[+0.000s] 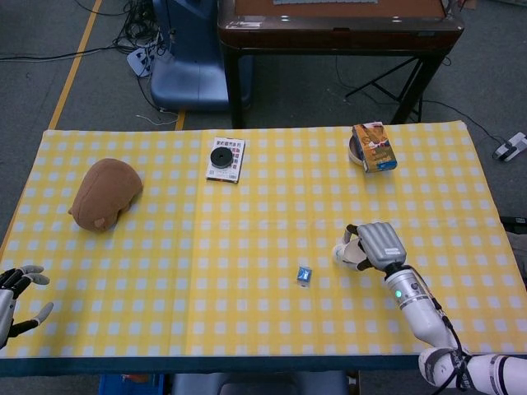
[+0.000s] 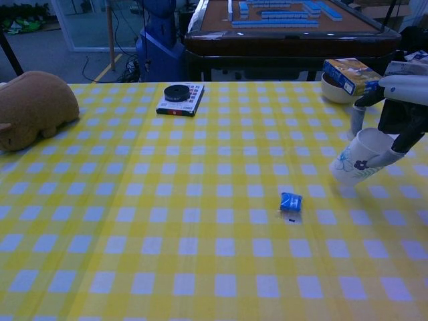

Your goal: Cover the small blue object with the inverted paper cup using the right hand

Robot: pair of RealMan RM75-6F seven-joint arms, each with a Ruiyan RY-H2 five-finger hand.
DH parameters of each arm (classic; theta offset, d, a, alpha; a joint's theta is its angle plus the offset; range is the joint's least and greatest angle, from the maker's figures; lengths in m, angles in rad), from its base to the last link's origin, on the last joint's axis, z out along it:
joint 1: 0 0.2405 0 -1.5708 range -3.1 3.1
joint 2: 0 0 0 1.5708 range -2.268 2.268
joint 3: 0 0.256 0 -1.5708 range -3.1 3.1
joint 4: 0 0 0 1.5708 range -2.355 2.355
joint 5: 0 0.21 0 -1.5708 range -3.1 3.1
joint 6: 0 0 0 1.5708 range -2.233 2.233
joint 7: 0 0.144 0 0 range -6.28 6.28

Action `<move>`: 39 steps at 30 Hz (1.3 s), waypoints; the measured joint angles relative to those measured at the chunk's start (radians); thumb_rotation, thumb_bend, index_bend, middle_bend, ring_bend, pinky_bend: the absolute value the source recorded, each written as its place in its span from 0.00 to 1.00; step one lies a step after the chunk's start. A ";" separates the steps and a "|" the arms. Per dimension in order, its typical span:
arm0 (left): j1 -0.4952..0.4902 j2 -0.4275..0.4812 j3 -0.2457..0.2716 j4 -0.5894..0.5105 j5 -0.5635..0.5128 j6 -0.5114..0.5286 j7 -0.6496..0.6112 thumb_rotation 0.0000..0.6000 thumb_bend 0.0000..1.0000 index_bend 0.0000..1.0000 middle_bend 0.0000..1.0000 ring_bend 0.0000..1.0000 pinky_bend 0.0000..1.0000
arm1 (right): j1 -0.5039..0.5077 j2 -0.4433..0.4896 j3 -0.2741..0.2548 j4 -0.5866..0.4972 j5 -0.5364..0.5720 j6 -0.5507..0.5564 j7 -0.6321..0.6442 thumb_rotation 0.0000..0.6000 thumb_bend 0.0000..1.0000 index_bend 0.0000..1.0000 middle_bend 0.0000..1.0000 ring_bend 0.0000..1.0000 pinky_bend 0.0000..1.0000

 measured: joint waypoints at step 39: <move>0.001 0.004 0.008 -0.009 0.018 0.002 0.003 1.00 0.26 0.51 0.32 0.29 0.59 | -0.210 0.019 0.065 0.143 -0.320 0.022 0.919 1.00 0.00 0.26 0.99 0.96 1.00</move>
